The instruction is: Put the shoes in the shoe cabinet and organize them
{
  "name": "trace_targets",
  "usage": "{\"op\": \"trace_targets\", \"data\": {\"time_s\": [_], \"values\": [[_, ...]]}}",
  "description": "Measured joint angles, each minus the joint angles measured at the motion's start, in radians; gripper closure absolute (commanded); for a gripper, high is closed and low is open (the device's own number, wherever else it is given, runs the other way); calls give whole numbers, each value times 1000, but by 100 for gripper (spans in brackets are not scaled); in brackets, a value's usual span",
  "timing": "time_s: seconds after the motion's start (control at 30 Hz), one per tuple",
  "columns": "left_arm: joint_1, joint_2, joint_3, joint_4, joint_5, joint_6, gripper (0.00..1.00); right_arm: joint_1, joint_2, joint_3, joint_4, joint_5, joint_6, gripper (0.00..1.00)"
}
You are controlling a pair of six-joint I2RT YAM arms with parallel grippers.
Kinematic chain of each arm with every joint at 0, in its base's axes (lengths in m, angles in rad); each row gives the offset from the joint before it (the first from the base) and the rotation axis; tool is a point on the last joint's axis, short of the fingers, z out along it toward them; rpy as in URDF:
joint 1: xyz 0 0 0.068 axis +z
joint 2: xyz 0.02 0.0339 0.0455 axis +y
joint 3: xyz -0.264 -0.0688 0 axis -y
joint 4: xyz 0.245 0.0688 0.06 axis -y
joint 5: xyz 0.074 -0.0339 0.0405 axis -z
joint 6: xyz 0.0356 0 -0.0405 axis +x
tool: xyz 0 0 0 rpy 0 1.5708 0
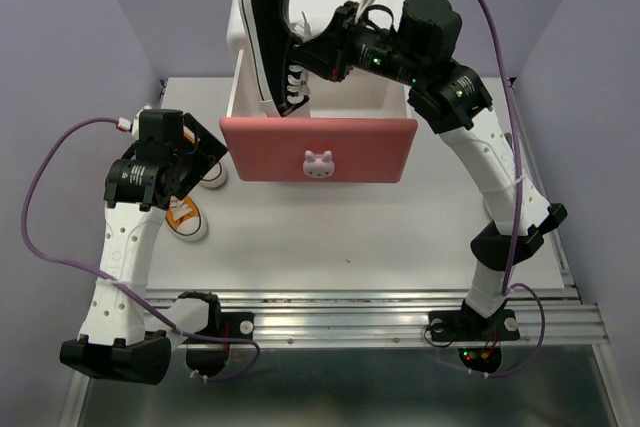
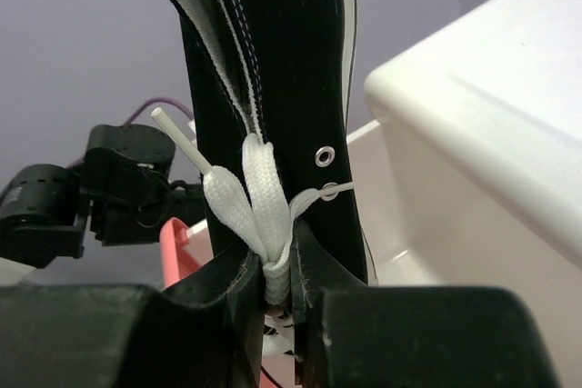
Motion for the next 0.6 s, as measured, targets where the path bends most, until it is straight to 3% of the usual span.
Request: {"op": "trace_targets", "data": {"time_s": [0.6], "values": [[0,-24,-35,-1,0,0,1,0,17,1,-211,-1,-146,100]]}}
